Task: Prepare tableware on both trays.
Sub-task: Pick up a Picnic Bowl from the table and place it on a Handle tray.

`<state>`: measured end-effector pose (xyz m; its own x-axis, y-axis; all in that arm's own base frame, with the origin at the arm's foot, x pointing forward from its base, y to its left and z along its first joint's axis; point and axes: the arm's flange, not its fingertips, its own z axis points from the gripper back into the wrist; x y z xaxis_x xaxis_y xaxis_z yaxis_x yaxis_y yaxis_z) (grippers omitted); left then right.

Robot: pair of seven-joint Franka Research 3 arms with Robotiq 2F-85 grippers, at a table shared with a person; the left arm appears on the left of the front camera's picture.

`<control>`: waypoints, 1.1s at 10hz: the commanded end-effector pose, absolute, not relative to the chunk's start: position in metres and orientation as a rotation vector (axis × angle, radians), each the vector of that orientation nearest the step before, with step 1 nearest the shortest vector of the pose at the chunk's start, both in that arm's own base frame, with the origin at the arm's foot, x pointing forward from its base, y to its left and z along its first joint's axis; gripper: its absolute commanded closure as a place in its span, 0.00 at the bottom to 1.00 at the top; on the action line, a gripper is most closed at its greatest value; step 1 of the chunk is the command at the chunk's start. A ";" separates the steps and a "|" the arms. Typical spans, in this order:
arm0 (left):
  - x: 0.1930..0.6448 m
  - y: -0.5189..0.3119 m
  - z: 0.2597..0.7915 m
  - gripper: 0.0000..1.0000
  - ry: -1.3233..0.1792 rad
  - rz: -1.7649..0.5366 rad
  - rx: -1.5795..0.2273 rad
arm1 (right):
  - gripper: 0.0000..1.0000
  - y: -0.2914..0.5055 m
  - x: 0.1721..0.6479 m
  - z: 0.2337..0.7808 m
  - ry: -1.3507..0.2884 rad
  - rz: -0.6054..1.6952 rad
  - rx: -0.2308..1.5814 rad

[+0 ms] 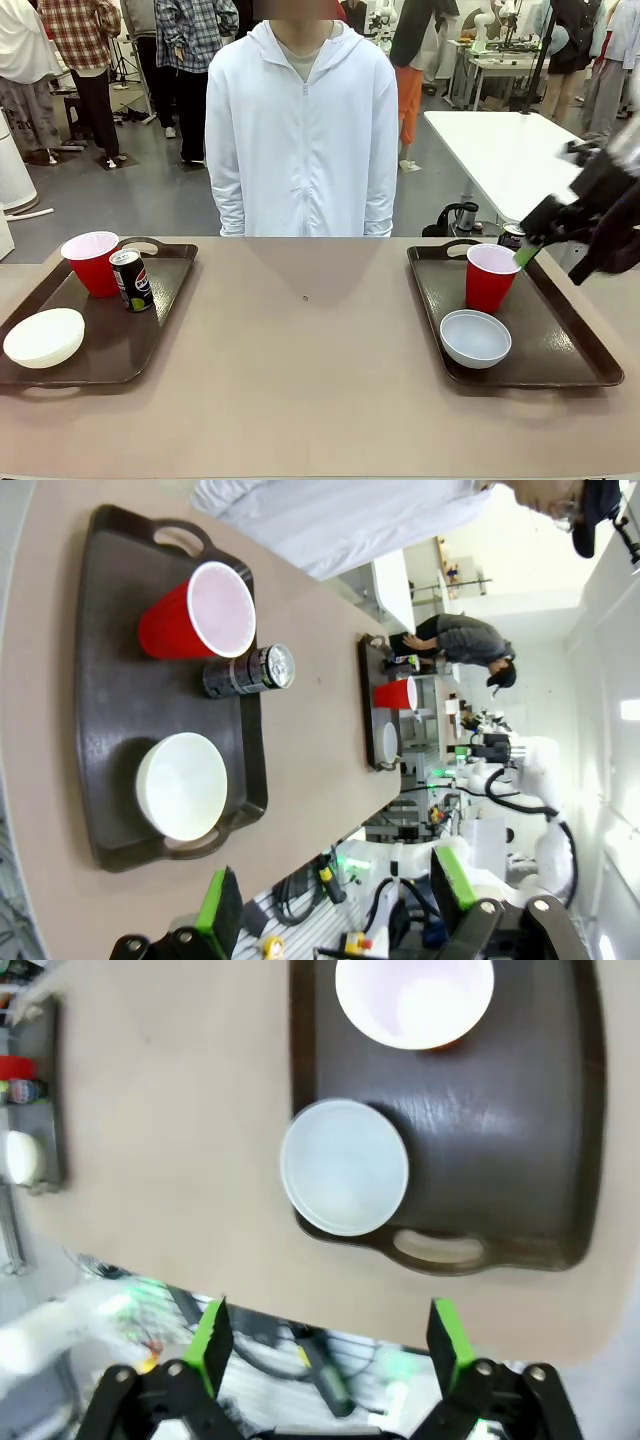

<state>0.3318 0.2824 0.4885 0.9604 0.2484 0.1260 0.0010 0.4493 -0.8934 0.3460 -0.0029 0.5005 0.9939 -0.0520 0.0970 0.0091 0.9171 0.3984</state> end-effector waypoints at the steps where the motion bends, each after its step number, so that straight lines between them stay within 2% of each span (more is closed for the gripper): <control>1: 0.331 0.284 0.491 0.00 -0.259 0.148 -1.107 | 0.00 -0.051 0.371 0.474 -0.120 -0.155 0.908; 5: 0.331 0.284 0.491 0.00 -0.259 0.148 -1.107 | 0.00 -0.083 0.382 0.419 -0.020 -0.077 1.135; 6: 0.331 0.284 0.491 0.00 -0.259 0.148 -1.107 | 0.00 -0.094 0.376 0.413 0.004 0.001 1.165; 9: 0.331 0.284 0.491 0.00 -0.259 0.148 -1.107 | 0.00 -0.136 0.356 0.410 -0.063 -0.011 1.105; 11: 0.331 0.284 0.491 0.00 -0.259 0.148 -1.107 | 0.00 -0.155 0.345 0.413 -0.111 -0.025 1.126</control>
<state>0.3320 0.2822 0.4885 0.9606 0.2479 0.1260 0.0012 0.4493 -0.8934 0.3474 -0.1541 0.4117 0.9950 -0.0863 0.0505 -0.0079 0.4355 0.9002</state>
